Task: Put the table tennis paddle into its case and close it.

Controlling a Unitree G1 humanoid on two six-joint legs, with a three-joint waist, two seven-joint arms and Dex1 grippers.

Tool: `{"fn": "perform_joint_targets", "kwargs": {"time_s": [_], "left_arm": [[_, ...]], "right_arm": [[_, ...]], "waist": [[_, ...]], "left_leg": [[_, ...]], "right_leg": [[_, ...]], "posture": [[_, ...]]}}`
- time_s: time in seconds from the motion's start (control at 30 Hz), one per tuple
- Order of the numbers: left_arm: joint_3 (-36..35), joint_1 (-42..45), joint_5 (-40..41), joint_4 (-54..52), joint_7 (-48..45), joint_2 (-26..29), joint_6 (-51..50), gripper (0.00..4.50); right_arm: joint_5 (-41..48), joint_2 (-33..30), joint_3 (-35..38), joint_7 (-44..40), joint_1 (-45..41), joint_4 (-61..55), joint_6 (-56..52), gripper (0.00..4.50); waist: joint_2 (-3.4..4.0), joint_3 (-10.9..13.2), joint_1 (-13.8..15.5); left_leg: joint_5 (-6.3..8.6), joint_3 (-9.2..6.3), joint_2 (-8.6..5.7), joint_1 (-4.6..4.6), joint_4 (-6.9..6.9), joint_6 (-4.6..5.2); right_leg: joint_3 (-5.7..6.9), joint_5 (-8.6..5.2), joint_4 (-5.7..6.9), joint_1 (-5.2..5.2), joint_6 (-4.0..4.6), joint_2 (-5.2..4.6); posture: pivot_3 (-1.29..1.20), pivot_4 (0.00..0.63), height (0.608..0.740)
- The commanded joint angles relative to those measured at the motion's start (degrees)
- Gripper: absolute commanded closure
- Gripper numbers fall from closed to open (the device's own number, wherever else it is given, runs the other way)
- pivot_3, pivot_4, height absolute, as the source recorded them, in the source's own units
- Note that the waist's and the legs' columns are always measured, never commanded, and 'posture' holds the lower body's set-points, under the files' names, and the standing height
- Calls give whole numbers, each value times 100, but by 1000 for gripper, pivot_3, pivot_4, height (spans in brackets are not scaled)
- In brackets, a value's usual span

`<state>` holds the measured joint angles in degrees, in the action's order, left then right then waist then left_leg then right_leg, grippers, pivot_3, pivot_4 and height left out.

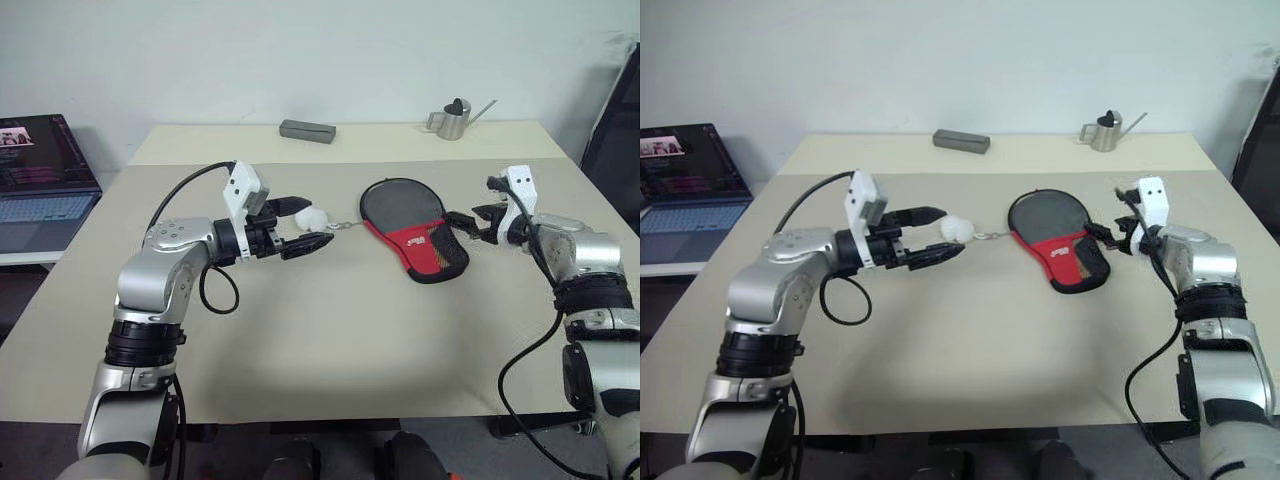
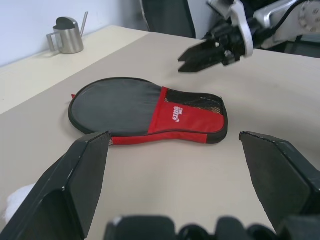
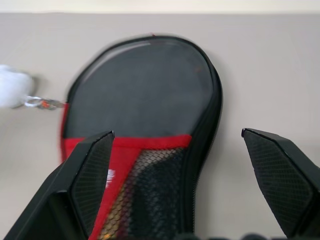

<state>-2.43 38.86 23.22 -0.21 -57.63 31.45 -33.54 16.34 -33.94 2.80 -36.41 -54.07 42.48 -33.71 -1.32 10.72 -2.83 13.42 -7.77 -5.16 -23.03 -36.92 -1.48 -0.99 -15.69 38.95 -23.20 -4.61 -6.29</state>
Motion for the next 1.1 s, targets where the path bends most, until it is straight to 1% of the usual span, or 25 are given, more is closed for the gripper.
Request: {"fn": "perform_joint_targets", "kwargs": {"time_s": [0.03,0.3,0.6,0.67,0.73,0.9,0.97,1.1], "left_arm": [[-65,59,149,-297,78,66,-16,0],[-21,74,213,-304,90,113,-2,0],[27,119,211,-249,81,106,58,0],[28,119,213,-247,78,113,63,0],[37,125,196,-227,81,112,80,0],[65,99,178,-243,96,112,103,0],[64,93,185,-252,97,122,101,0],[57,59,173,-231,65,164,133,0]], "right_arm": [[-377,69,-105,-74,-310,672,571,23],[-890,359,-211,-123,-452,1755,1399,23],[-1191,651,-220,-187,-542,2307,1649,23],[-1230,687,-234,-227,-556,2363,1654,392],[-1271,731,-249,-246,-585,2438,1681,869],[-1383,818,-285,-271,-637,2549,1697,2554],[-1417,841,-288,-259,-645,2561,1688,3157],[-1394,872,-171,-6,-675,2623,1471,4402]], "waist": [[0,0,-10],[0,0,-46],[0,-1,-82],[1,-1,-92],[1,-1,-102],[0,-2,-128],[0,-2,-129],[0,-2,-128]], "left_leg": [[0,0,0,0,1,0],[-1,1,0,0,0,-2],[-2,3,4,7,0,-3],[-2,3,8,9,0,-3],[-2,4,15,10,0,-4],[-4,7,25,13,-2,-7],[-6,7,30,13,-3,-10],[-7,6,46,14,-3,-12]], "right_leg": [[0,0,0,0,0,0],[-2,0,0,0,0,0],[-8,4,3,1,6,7],[-7,5,3,1,8,10],[-8,7,3,2,10,13],[-7,15,3,5,17,21],[-7,22,3,5,19,26],[-5,36,2,6,27,43]], "posture": [[0,150,740],[0,150,740],[0,150,740],[0,150,740],[0,150,740],[0,150,740],[0,150,740],[0,150,740]]}}
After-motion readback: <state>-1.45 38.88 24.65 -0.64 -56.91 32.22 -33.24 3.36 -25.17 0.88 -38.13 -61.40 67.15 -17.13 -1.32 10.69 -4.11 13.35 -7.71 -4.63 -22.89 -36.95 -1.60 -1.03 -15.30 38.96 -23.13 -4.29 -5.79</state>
